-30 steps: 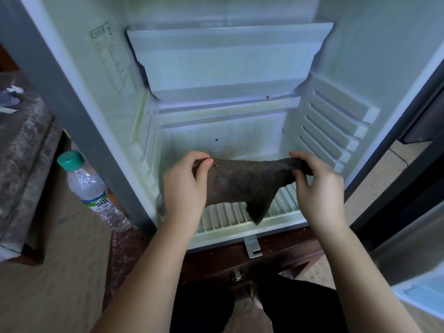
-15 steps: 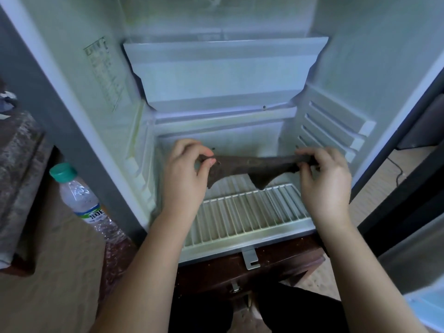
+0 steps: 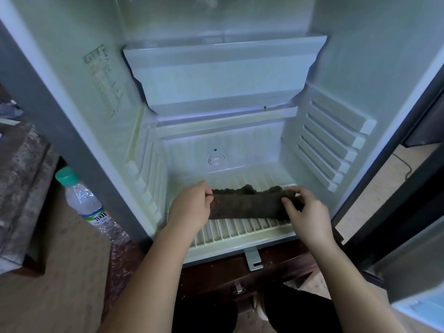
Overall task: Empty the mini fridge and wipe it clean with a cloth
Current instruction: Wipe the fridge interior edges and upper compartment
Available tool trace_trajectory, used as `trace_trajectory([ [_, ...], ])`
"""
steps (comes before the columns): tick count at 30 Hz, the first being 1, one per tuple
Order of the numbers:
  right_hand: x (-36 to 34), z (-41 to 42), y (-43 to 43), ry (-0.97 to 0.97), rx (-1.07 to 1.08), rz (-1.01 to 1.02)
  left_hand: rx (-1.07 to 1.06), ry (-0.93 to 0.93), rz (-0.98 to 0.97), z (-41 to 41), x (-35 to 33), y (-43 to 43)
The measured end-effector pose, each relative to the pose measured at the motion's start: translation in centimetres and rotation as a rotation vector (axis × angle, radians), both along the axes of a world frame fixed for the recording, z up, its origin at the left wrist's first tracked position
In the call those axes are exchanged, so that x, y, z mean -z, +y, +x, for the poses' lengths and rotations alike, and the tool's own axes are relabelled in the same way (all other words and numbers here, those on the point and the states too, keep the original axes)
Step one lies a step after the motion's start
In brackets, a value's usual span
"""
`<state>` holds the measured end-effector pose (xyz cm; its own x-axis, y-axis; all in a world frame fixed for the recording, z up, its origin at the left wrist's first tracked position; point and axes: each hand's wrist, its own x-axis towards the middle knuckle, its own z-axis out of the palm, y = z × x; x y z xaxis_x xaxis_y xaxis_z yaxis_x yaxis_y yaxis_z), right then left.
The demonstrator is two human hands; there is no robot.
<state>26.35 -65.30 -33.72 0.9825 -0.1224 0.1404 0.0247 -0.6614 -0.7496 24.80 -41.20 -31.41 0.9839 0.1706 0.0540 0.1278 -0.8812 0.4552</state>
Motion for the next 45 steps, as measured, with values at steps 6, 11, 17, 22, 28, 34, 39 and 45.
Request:
trace_trajectory([
  [6,0.8,1.4,0.5,-0.073,0.102,-0.094,-0.007,-0.218,0.008,1.3,-0.2,-0.2],
  [11,1.1,1.2,-0.4,-0.137,-0.1,-0.203,0.219,-0.001,0.04,0.9,0.7,-0.2],
  [17,1.1,0.4,0.0,0.061,-0.252,-0.386,0.264,0.097,0.275,0.7,2.0,-1.1],
  [22,0.3,0.6,0.2,0.082,-0.113,-0.325,0.201,-0.027,0.188,0.8,0.4,-2.0],
  [28,-0.6,0.2,-0.3,-0.027,-0.039,-0.081,0.059,-0.267,-0.242,0.3,-2.1,-1.9],
  [34,-2.7,0.1,0.8,-0.017,0.138,0.533,-0.095,-0.201,-0.524,0.9,-2.1,-1.7],
  [39,-3.1,-1.3,4.5,-0.011,-0.084,0.687,0.011,-0.153,-0.666,0.5,-1.9,-4.7],
  [45,-3.3,-2.3,5.8,-0.077,-0.413,0.657,0.05,-0.246,-0.669,-2.1,-3.3,-4.0],
])
